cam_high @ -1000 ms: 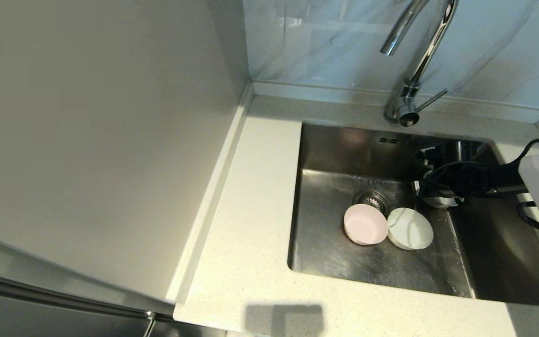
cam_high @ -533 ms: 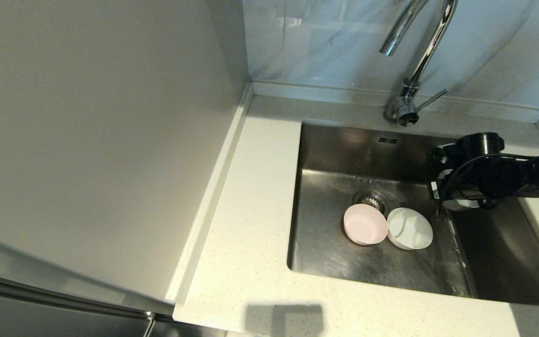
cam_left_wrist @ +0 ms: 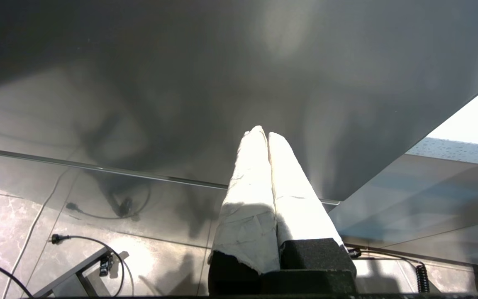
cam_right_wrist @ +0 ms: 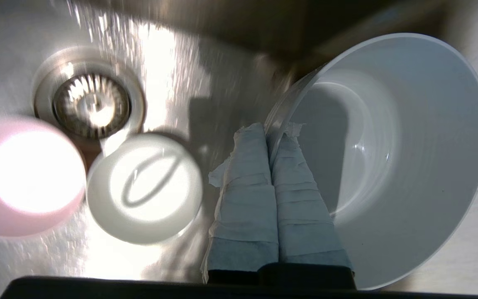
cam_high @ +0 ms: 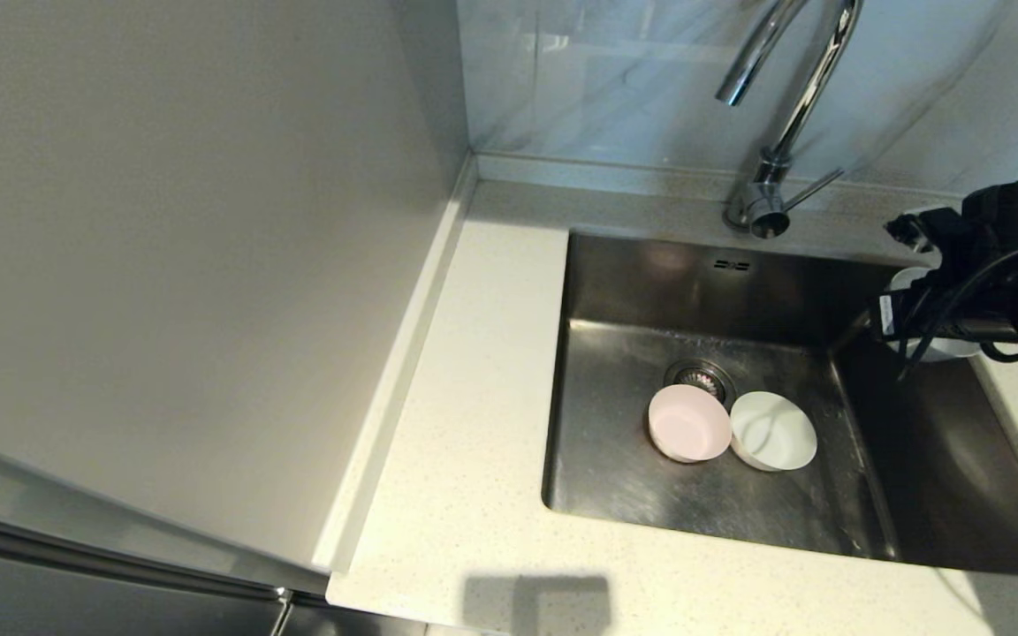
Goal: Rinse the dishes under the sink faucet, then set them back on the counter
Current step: Place the bowl on the table
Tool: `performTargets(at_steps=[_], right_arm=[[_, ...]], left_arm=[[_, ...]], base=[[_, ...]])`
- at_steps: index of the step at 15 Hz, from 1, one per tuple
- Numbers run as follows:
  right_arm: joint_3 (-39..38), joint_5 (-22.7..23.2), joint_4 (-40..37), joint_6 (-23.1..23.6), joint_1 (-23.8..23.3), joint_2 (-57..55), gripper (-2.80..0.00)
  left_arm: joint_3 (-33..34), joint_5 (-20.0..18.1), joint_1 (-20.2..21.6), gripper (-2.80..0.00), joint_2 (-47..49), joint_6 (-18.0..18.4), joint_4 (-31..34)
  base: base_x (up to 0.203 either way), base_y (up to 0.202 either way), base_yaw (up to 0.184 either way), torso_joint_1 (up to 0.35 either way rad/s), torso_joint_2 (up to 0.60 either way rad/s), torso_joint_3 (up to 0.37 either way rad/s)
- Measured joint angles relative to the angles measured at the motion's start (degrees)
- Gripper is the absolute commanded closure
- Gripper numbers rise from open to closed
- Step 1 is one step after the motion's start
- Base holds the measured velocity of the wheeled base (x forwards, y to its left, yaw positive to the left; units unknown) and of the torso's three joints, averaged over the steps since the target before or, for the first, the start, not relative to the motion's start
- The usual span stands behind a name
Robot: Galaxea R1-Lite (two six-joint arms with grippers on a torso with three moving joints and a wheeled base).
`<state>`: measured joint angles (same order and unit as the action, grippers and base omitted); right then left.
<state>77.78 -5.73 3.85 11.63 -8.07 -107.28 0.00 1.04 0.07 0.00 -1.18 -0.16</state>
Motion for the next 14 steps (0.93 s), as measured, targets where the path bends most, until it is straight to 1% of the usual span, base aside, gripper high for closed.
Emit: performTargets(at_steps=[3, 8, 10, 12, 14], right_arm=[[6.89, -0.42, -0.11, 0.77, -1.47, -0.78, 0.0], [20.02, -1.26, -0.27, 4.01, -5.89, -7.23, 0.0], [22.89, -2.1, -0.36, 7.25, -8.38, -9.64, 0.0], [24.13, -2.23, -0.39, 9.93, -10.74, -11.48, 0.0], [24.64, -2.21, -0.31, 10.64, -12.15, -12.74, 0.0]], left_arm=[[0.0, 0.0, 0.0, 0.0, 0.0, -0.02, 0.0], [0.0, -0.02, 0.0, 0.0, 0.0, -0.01, 0.0], [0.0, 0.0, 0.0, 0.0, 0.0, 0.0, 0.02], [0.0, 0.0, 0.0, 0.0, 0.0, -0.02, 0.01], [0.0, -0.02, 0.0, 0.0, 0.0, 0.02, 0.01]], base=[[0.0, 0.0, 0.0, 0.0, 0.0, 0.0], [0.0, 0.0, 0.0, 0.0, 0.0, 0.0], [0.0, 0.0, 0.0, 0.0, 0.0, 0.0], [0.0, 0.0, 0.0, 0.0, 0.0, 0.0], [0.0, 0.0, 0.0, 0.0, 0.0, 0.0]])
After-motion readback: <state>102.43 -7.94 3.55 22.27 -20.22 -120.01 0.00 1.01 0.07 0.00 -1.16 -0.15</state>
